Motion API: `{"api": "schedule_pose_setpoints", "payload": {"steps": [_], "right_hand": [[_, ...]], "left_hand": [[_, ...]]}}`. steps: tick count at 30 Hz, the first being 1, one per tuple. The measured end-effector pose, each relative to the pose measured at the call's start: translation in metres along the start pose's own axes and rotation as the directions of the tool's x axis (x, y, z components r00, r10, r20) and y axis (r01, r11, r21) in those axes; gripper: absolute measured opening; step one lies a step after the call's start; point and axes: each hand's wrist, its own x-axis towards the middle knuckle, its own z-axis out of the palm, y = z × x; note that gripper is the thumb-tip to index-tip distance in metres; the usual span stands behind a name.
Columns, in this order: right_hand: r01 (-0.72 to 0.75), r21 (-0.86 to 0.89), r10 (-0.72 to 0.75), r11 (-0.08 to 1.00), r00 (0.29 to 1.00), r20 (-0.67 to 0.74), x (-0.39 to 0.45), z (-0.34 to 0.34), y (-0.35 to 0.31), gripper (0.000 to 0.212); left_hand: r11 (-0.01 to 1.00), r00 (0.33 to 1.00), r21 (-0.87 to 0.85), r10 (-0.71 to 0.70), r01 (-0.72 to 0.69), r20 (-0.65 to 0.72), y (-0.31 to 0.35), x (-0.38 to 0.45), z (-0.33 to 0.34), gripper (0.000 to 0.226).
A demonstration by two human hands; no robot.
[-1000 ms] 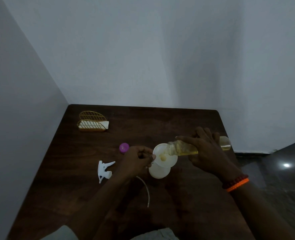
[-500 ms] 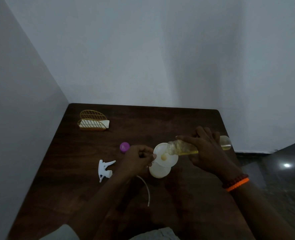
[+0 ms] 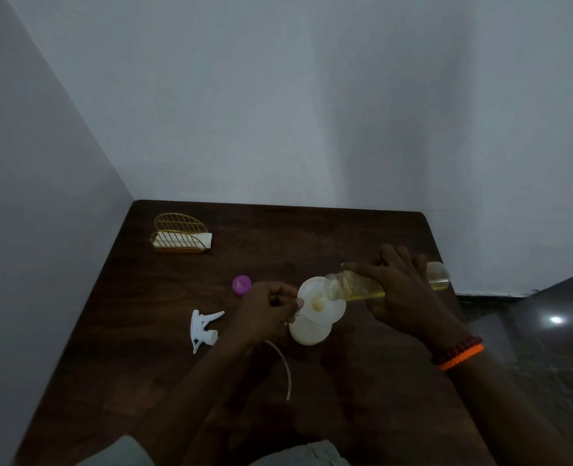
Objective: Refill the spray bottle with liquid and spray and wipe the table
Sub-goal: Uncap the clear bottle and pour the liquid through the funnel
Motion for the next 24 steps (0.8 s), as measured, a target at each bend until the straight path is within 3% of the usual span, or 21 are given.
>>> {"api": "schedule_pose_setpoints", "payload": {"steps": [24], "right_hand": [[0.008,-0.018,-0.008,1.0,1.0,0.013,0.0011,-0.0033,-0.0017,0.077]], "left_hand": [[0.998,1.0,-0.053,-0.017,0.017,-0.003,-0.0021,0.0011,0.001,0.016]]}}
